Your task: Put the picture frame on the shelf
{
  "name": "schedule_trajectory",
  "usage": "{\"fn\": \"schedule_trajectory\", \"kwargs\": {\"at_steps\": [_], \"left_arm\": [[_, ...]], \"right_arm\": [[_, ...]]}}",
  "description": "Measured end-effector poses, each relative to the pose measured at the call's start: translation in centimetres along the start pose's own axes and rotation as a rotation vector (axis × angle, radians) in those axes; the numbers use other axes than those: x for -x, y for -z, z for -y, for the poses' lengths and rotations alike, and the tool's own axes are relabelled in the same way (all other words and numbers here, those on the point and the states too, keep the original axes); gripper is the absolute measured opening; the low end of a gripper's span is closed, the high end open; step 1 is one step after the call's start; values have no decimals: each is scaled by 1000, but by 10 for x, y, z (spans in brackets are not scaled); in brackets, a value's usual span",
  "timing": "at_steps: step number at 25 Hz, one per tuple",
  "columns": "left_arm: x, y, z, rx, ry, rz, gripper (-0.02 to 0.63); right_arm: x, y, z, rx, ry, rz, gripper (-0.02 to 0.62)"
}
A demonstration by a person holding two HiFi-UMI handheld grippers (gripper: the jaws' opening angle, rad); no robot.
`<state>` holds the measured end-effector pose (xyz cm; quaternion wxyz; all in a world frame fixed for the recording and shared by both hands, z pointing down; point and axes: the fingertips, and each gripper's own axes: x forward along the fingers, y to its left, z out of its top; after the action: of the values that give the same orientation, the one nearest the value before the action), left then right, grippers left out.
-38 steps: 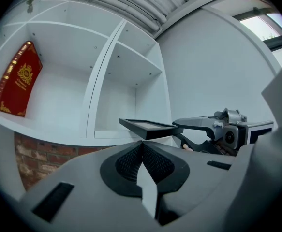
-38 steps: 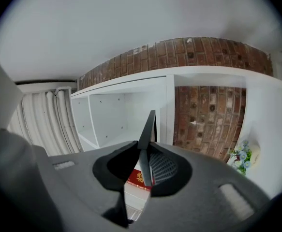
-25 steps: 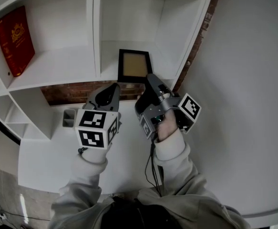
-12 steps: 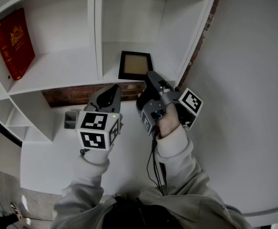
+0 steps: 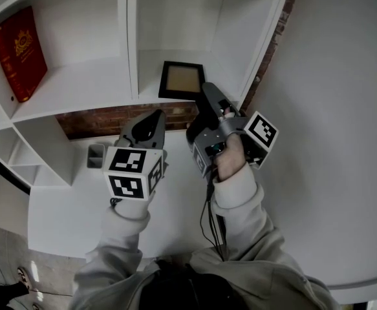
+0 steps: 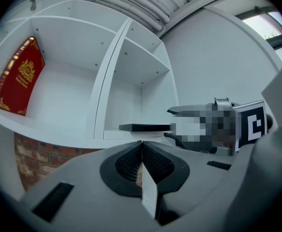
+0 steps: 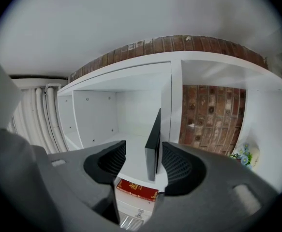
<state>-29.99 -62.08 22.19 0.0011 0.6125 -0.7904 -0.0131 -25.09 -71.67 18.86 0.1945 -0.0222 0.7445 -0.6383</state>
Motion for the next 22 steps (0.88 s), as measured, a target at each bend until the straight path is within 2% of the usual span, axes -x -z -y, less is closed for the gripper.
{"fn": "schedule_trajectory", "kwargs": {"at_steps": [7,13,15,19,22], "left_arm": [[0,15,12,9,7,-15,5],[11,31,23,46,4,-18,5],[16,36,26,47,5,-15,5],[27,48,36,42,15,-11,5],[35,62,45,54,24,-17,5]], "right_arm": [[14,5,11,24,-13,-18,232],[31,20,17,20,-60,-64,232],[38,25,17,77,-70,-72,232],[55,35,14,282,-115,-93,232],[72,37,21,426,-94,-88,230]]}}
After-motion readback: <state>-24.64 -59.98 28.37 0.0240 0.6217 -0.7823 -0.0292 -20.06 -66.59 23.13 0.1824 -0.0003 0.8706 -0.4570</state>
